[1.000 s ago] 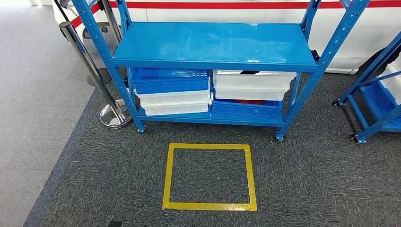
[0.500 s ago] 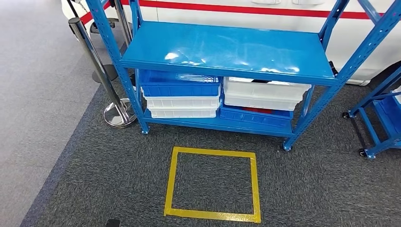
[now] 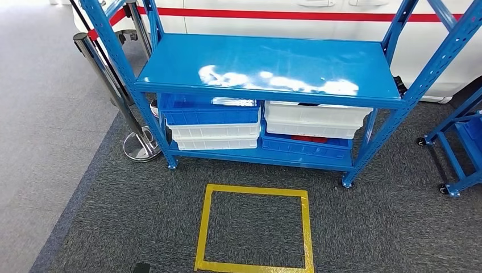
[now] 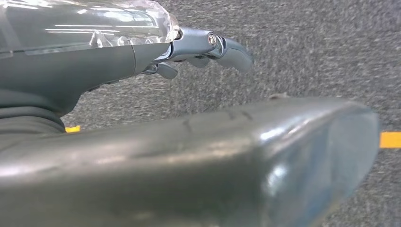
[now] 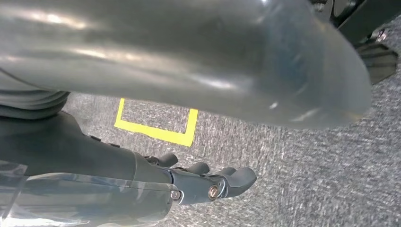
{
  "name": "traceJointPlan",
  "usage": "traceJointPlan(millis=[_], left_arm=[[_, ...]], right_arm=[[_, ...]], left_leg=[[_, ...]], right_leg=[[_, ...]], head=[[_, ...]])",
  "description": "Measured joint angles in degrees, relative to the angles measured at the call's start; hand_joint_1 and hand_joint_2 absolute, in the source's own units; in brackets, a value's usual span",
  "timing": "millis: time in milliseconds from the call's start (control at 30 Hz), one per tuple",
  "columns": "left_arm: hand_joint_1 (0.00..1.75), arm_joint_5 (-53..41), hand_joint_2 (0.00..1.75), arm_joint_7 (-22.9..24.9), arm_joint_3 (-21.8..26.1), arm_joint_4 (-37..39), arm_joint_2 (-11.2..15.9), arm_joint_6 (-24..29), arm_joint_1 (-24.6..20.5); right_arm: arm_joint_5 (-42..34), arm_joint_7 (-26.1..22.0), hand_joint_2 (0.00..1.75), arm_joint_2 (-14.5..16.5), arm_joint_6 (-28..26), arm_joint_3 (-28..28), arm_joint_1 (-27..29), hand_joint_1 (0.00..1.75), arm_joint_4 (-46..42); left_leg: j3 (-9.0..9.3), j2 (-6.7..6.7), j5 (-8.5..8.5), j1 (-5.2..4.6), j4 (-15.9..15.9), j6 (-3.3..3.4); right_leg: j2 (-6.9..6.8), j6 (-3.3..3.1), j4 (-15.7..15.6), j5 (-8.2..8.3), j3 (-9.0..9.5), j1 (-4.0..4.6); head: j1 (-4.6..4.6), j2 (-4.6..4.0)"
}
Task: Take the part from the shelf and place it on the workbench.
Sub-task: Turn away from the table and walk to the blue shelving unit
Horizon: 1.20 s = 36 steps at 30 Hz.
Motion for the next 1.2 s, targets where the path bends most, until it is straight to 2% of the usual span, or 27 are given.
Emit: traceJointPlan(millis=[33, 100, 167, 233, 267, 300, 367, 400, 433, 467, 533, 567, 600, 700, 767, 800, 867, 900, 933, 967, 1033, 1067, 1100, 1200], left_arm=[[0.0, 0.01, 0.0, 0.05, 0.0, 0.0, 0.06, -0.01, 0.02], [0.0, 0.01, 0.0, 0.1, 0.0, 0.0, 0.17, -0.04, 0.01], [0.0, 0.01, 0.0, 0.12, 0.01, 0.0, 0.21, -0.08, 0.11], [0.0, 0.01, 0.0, 0.12, 0.01, 0.0, 0.15, -0.11, 0.21], [0.0, 0.01, 0.0, 0.1, 0.01, 0.0, 0.12, -0.14, 0.15], [0.0, 0.01, 0.0, 0.09, 0.0, 0.0, 0.1, -0.16, 0.07], [0.0, 0.02, 0.0, 0.08, 0.01, 0.0, 0.14, -0.2, -0.07], [0.0, 0.02, 0.0, 0.08, 0.01, 0.0, 0.15, -0.25, -0.07], [0.0, 0.03, 0.0, 0.08, 0.02, 0.0, 0.15, -0.33, -0.04], [0.0, 0.03, 0.0, 0.08, 0.02, 0.0, 0.15, -0.43, 0.02], [0.0, 0.02, 0.0, 0.08, 0.02, 0.01, 0.14, -0.62, 0.13], [0.0, 0.01, 0.0, 0.09, 0.02, 0.01, 0.14, -0.68, 0.12], [0.0, 0.01, 0.0, 0.11, 0.02, 0.01, 0.15, -0.72, 0.07], [0.0, 0.03, 0.0, 0.27, 0.02, 0.0, 0.2, -0.74, -0.17], [0.0, 0.08, 0.0, 0.38, 0.02, 0.0, 0.25, -0.74, -0.27], [0.0, 0.1, 0.0, 0.43, 0.02, 0.0, 0.27, -0.73, -0.26], [0.0, 0.19, 0.0, 0.51, 0.02, 0.0, 0.27, -0.7, -0.1], [0.0, 0.26, 0.0, 0.58, 0.02, 0.0, 0.27, -0.69, 0.02], [0.0, 0.37, 0.0, 0.66, 0.03, 0.0, 0.26, -0.67, 0.14], [0.0, 0.54, 0.0, 0.73, 0.03, 0.0, 0.26, -0.65, 0.22], [0.0, 0.85, 0.0, 0.8, 0.05, 0.0, 0.28, -0.58, 0.31], [0.0, 0.93, 0.0, 0.83, 0.05, 0.0, 0.3, -0.55, 0.34], [0.0, 0.93, 0.0, 0.86, 0.06, 0.0, 0.32, -0.52, 0.31], [0.0, 0.93, 0.0, 0.94, 0.07, 0.0, 0.3, -0.5, 0.24]], right_arm=[[0.01, 0.0, 0.0, 0.04, 0.03, 0.0, 0.05, 0.0, 0.03], [0.01, -0.02, 0.0, 0.09, 0.07, -0.01, 0.03, 0.0, 0.07], [0.01, -0.06, 0.0, 0.09, 0.08, -0.01, -0.08, 0.0, 0.09], [0.02, -0.08, 0.0, 0.08, 0.1, -0.01, -0.16, 0.0, 0.05], [0.02, -0.08, 0.0, 0.08, 0.11, -0.02, -0.19, 0.0, 0.04], [0.02, -0.08, 0.0, 0.07, 0.15, -0.03, -0.2, 0.0, 0.02], [0.02, -0.09, 0.0, 0.08, 0.27, -0.14, -0.19, 0.0, 0.02], [0.02, -0.08, 0.0, 0.09, 0.36, -0.22, -0.16, 0.0, 0.02], [0.02, -0.05, 0.0, 0.09, 0.4, -0.28, -0.12, 0.0, 0.02], [0.02, 0.0, 0.0, 0.09, 0.44, -0.33, -0.06, 0.0, 0.02], [0.02, 0.09, 0.0, 0.08, 0.47, -0.34, 0.07, 0.0, 0.03], [0.02, 0.12, 0.0, 0.07, 0.49, -0.36, 0.09, 0.0, 0.04], [0.01, 0.13, 0.0, 0.07, 0.51, -0.37, 0.05, 0.0, 0.05], [0.03, 0.12, 0.0, 0.14, 0.6, -0.39, -0.16, 0.0, 0.05], [0.15, 0.1, 0.0, 0.24, 0.65, -0.4, -0.13, 0.0, 0.05], [0.23, 0.1, 0.0, 0.29, 0.69, -0.4, -0.1, 0.0, 0.05], [0.37, 0.11, 0.0, 0.29, 0.8, -0.4, -0.03, 0.0, 0.06], [0.43, 0.13, 0.0, 0.29, 0.87, -0.4, -0.03, 0.0, 0.06], [0.48, 0.14, 0.0, 0.29, 0.92, -0.4, -0.03, 0.0, 0.06], [0.52, 0.16, 0.0, 0.3, 0.96, -0.4, -0.04, 0.0, 0.06], [0.63, 0.21, 0.0, 0.33, 0.98, -0.4, 0.02, 0.0, 0.08], [0.69, 0.23, 0.0, 0.36, 0.99, -0.4, 0.01, 0.0, 0.09], [0.74, 0.25, 0.0, 0.39, 1.0, -0.4, -0.01, 0.0, 0.1], [0.81, 0.28, 0.0, 0.42, 0.98, -0.4, -0.25, 0.0, 0.11]], left_leg=[[1.02, 0.19, 2.25, -0.12, -3.62, 0.27], [2.12, 0.54, 3.92, -0.55, -8.07, 0.92], [2.19, 0.61, 3.64, -0.86, -8.77, 1.57], [2.99, 0.5, 4.14, -0.51, -9.55, 2.2], [3.53, 0.46, 4.17, -0.33, -10.05, 2.48], [4.04, 0.44, 4.11, -0.2, -10.43, 2.75], [4.67, 0.41, 3.62, -0.34, -10.59, 3.16], [5.01, 0.34, 3.28, -0.4, -10.58, 3.24], [5.46, 0.24, 2.89, -0.44, -10.56, 3.24], [6.03, 0.11, 2.45, -0.45, -10.55, 3.16], [7.23, -0.1, 1.5, -0.48, -10.53, 2.82], [7.61, -0.17, 0.97, -0.59, -10.42, 2.54], [7.85, -0.19, 0.56, -0.67, -10.38, 2.25], [8.38, -0.14, -0.28, -0.73, -10.54, 1.36], [7.96, -0.03, -1.46, -0.61, -8.65, 0.68], [6.68, 0.01, -2.71, -0.48, -5.89, 0.36], [2.11, 0.05, -5.55, -0.2, 2.0, -0.13], [-0.12, 0.05, -6.14, -0.08, 5.21, -0.28], [-1.54, 0.05, -5.59, -0.01, 6.58, -0.34], [-1.89, 0.05, -3.83, 0.02, 5.72, -0.3], [-0.04, 0.11, 1.55, -0.02, -1.06, 0.16], [1.2, 0.16, 3.42, -0.19, -4.55, 0.52], [2.11, 0.24, 4.3, -0.38, -6.97, 0.93], [3.03, 0.25, 3.75, -0.67, -8.99, 2.08]], right_leg=[[-0.05, 0.16, -0.01, -0.39, 0.55, 0.01], [-0.1, 0.69, -0.01, -0.88, 0.81, 0.04], [-0.11, 1.43, -0.19, -1.2, 0.82, 0.08], [-0.15, 2.14, 0.14, -1.8, 1.17, 0.07], [-0.14, 2.39, 1.44, -2.5, 0.69, 0.07], [-0.11, 2.59, 3.95, -3.59, -0.61, 0.01], [-0.05, 2.8, 10.97, -5.94, -5.06, -0.1], [-0.05, 2.88, 13.63, -6.17, -7.12, -0.17], [-0.05, 2.91, 14.41, -5.28, -8.28, -0.2], [-0.05, 2.88, 13.06, -3.31, -8.36, -0.21], [-0.01, 2.53, 6.34, 1.6, -6.17, -0.16], [0.04, 2.28, 3.26, 2.97, -4.97, -0.05], [0.09, 2.03, 1.37, 3.48, -4.21, 0.02], [0.2, 1.24, 0.29, 2.71, -3.53, 0.1], [0.08, 0.57, -0.16, 2.3, -2.75, -0.1], [-0.02, 0.29, -0.35, 2.06, -2.29, -0.22], [-0.13, -0.03, -0.4, 1.39, -1.62, -0.18], [-0.07, -0.04, -0.4, 1.01, -1.23, -0.16], [0.0, 0.01, -0.39, 0.6, -0.74, -0.15], [0.07, 0.12, -0.39, 0.13, -0.1, -0.15], [0.09, 0.44, -0.45, -0.89, 1.35, -0.17], [0.1, 0.72, -0.46, -1.38, 1.89, -0.11], [0.1, 1.04, -0.51, -1.75, 2.21, -0.06], [0.08, 2.18, -0.36, -1.81, 2.7, 0.01]], head=[[0.01, -0.01], [0.01, 0.0], [0.0, 0.01], [0.01, 0.01], [0.02, 0.01], [0.04, 0.01], [0.05, 0.0], [0.06, 0.0], [0.05, 0.0], [0.06, 0.0], [0.05, 0.0], [0.05, 0.0], [0.05, 0.0], [0.04, 0.0], [0.04, 0.0], [0.03, 0.0], [0.03, -0.01], [0.02, -0.01], [0.02, -0.01], [0.02, -0.01], [0.02, -0.01], [0.02, -0.01], [0.01, 0.0], [-0.03, 0.01]])
